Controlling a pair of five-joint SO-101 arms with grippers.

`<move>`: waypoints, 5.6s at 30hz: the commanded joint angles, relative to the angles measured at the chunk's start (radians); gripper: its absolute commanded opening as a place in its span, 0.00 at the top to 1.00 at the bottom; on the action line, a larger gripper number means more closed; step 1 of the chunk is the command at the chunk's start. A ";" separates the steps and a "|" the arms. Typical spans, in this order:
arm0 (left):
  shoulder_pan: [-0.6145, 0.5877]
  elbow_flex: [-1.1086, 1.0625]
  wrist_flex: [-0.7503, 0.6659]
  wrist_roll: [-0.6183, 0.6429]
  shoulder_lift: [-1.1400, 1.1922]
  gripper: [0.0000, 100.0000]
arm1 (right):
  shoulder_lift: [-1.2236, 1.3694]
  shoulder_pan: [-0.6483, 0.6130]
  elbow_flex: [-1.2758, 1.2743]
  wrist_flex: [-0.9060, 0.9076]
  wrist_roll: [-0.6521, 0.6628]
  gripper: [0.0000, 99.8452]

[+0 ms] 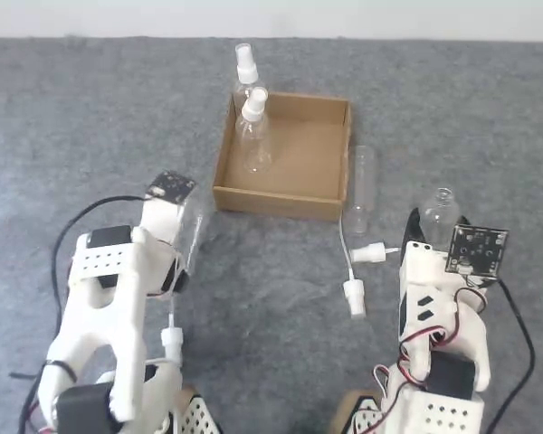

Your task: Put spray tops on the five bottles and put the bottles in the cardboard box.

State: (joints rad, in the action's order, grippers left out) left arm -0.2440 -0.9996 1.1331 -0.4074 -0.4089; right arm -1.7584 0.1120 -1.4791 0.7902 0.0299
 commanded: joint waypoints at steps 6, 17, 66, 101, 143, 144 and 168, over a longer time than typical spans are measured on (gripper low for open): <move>0.003 0.047 -0.064 0.178 0.003 0.80 | -0.015 0.010 0.012 -0.015 -0.005 0.97; -0.003 0.206 0.181 0.126 0.003 0.76 | -0.015 0.010 0.012 -0.015 -0.003 0.97; -0.135 0.145 0.129 -0.149 0.003 0.99 | -0.024 0.010 -0.006 -0.024 -0.002 0.97; -0.244 0.154 -0.244 -1.036 0.003 0.98 | -0.018 0.010 -0.015 -0.048 0.000 0.97; -0.522 0.398 0.107 -0.057 0.012 0.79 | -0.022 -0.028 -0.026 -0.042 0.032 0.97; -0.523 0.398 0.117 -0.023 0.012 0.79 | -0.022 -0.028 -0.026 -0.042 0.032 0.97; -0.632 0.529 0.109 0.727 0.301 0.75 | -0.019 -0.028 -0.026 -0.042 0.034 0.97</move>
State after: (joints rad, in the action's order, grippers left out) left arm -0.8715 -0.5623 1.2651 0.2601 -0.1649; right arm -1.7584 0.0875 -1.5190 0.7656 0.0422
